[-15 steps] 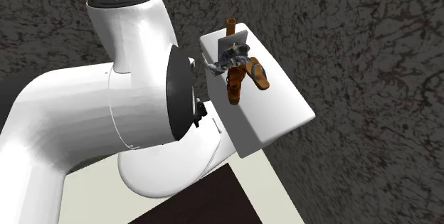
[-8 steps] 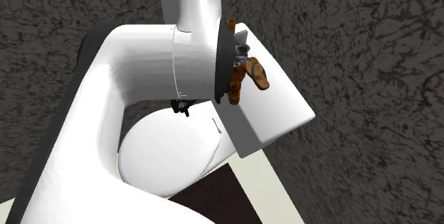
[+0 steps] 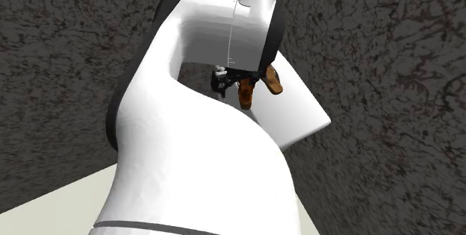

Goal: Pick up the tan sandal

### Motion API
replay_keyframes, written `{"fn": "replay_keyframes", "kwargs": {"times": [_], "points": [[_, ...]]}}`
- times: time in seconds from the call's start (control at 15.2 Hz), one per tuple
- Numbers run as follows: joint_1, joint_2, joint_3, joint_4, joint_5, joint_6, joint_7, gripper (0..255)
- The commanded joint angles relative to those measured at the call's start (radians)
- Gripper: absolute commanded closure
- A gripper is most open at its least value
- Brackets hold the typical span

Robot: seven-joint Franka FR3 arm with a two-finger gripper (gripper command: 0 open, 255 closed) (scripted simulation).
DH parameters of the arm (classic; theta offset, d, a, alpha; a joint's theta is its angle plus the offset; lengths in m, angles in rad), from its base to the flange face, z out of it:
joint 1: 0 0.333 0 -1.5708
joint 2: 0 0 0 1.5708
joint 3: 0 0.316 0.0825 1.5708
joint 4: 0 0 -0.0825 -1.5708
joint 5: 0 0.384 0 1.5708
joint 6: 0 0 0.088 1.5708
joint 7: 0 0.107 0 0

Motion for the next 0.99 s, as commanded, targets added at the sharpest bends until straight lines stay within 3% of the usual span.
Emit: {"fn": "replay_keyframes", "kwargs": {"times": [0.0,0.13,0.73,0.79,0.92], "points": [[-0.017,0.073,-0.029,0.070,0.039,0.002,-0.044,0],[-0.032,0.122,-0.044,0.116,0.068,0.002,-0.070,0],[-0.034,0.140,-0.044,0.033,0.080,0.100,-0.083,0],[-0.035,0.141,-0.044,0.034,0.081,0.099,-0.085,255],[-0.034,0.141,-0.044,0.035,0.081,0.099,-0.085,255]]}}
